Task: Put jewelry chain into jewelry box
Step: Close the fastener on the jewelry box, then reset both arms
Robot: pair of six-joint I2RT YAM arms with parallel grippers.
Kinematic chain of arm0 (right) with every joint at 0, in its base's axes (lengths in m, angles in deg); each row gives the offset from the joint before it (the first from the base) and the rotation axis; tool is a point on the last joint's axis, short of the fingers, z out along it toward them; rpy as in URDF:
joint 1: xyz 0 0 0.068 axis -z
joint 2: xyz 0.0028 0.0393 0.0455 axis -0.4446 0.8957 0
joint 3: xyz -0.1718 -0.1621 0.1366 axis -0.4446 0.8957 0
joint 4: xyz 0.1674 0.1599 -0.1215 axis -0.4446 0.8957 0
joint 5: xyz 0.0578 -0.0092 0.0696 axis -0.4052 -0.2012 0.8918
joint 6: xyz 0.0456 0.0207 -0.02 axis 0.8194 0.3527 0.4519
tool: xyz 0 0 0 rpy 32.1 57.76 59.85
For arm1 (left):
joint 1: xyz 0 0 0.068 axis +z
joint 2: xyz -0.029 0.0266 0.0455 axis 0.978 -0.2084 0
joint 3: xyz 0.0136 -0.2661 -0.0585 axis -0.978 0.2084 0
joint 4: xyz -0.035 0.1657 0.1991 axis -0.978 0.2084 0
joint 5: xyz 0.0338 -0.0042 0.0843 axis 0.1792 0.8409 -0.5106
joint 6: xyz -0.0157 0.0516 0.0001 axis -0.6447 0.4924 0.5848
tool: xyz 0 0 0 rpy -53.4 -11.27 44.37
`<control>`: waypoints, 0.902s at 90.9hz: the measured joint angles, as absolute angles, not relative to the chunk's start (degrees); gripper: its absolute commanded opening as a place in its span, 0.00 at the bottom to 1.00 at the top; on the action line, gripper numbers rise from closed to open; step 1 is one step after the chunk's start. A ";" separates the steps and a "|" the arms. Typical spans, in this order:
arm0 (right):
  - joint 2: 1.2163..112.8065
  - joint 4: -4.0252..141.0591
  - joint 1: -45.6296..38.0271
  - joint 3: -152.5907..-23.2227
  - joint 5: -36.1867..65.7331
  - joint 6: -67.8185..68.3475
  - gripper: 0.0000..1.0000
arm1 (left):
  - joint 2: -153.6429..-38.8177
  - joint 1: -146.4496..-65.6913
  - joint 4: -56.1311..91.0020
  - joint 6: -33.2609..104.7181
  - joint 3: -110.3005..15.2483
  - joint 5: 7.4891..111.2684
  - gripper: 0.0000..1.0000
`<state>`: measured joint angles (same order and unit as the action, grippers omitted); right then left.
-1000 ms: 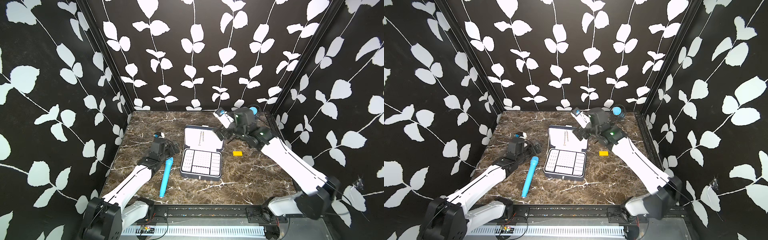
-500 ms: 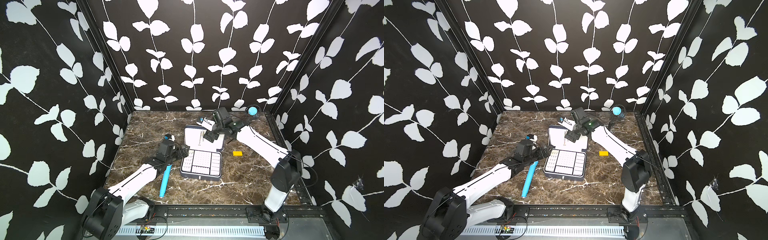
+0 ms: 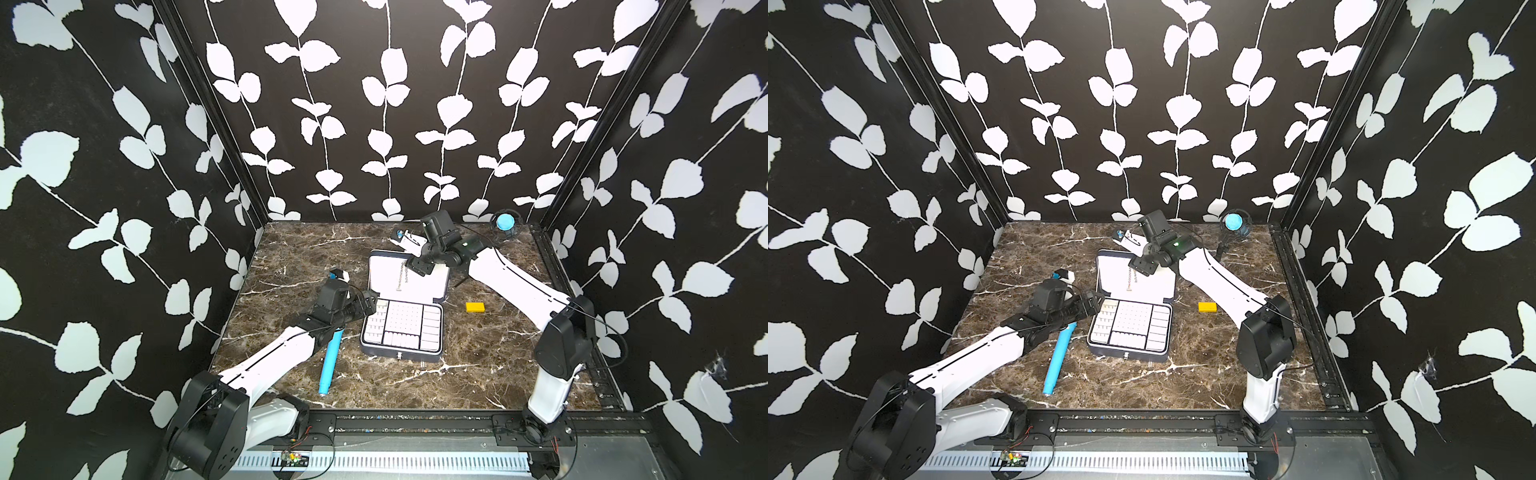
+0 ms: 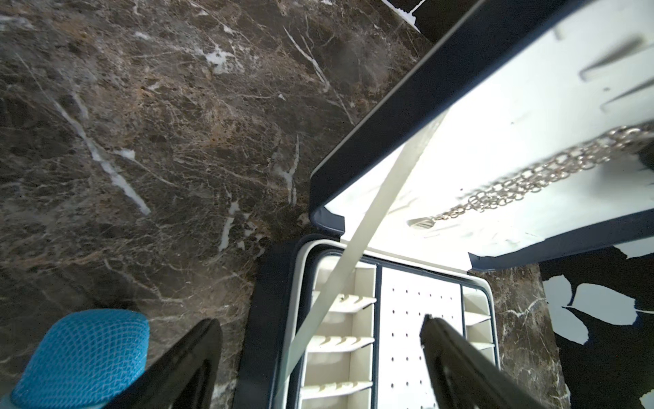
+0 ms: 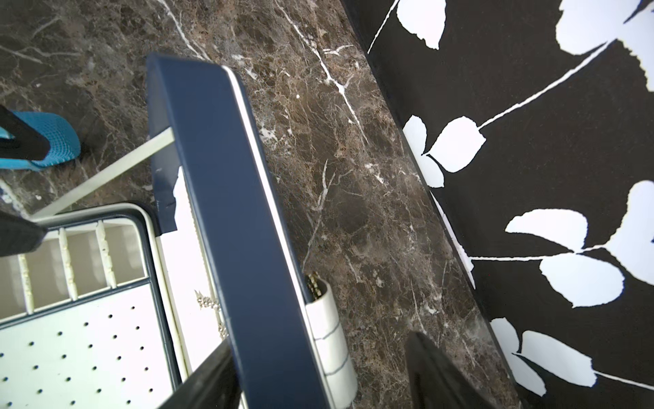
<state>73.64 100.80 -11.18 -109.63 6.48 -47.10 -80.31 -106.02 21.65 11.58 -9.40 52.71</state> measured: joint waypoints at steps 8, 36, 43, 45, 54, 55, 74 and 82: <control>73.73 100.84 -11.20 -109.63 6.52 -46.97 0.65 | -80.31 -106.07 21.65 11.61 -9.40 52.73 0.90; 73.90 101.15 -11.34 -109.63 6.70 -46.05 0.54 | -80.31 -106.09 21.78 11.65 -9.12 52.67 0.89; 73.90 101.28 -11.34 -109.63 6.70 -45.94 0.53 | -80.31 -106.09 21.85 11.67 -9.08 52.65 0.89; 73.90 101.30 -11.34 -109.63 6.70 -45.83 0.53 | -80.31 -106.13 21.85 11.74 -9.08 52.60 0.89; 73.90 101.22 -11.34 -109.61 6.68 -45.63 0.70 | -80.28 -106.18 21.87 11.85 -9.08 52.47 0.89; 73.90 101.15 -11.34 -109.59 6.68 -45.41 0.72 | -80.26 -106.18 21.91 11.85 -9.08 52.43 0.89; 70.25 97.85 -11.05 -104.76 6.35 -41.68 0.99 | -77.36 -106.20 26.20 12.85 -9.51 51.03 0.95; 63.96 95.49 -10.50 -99.01 5.78 -37.02 0.99 | -74.43 -106.20 30.68 13.88 -11.35 48.69 0.98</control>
<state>63.96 95.49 -10.50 -99.01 5.78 -37.02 -74.43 -106.20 30.68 13.88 -11.35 48.69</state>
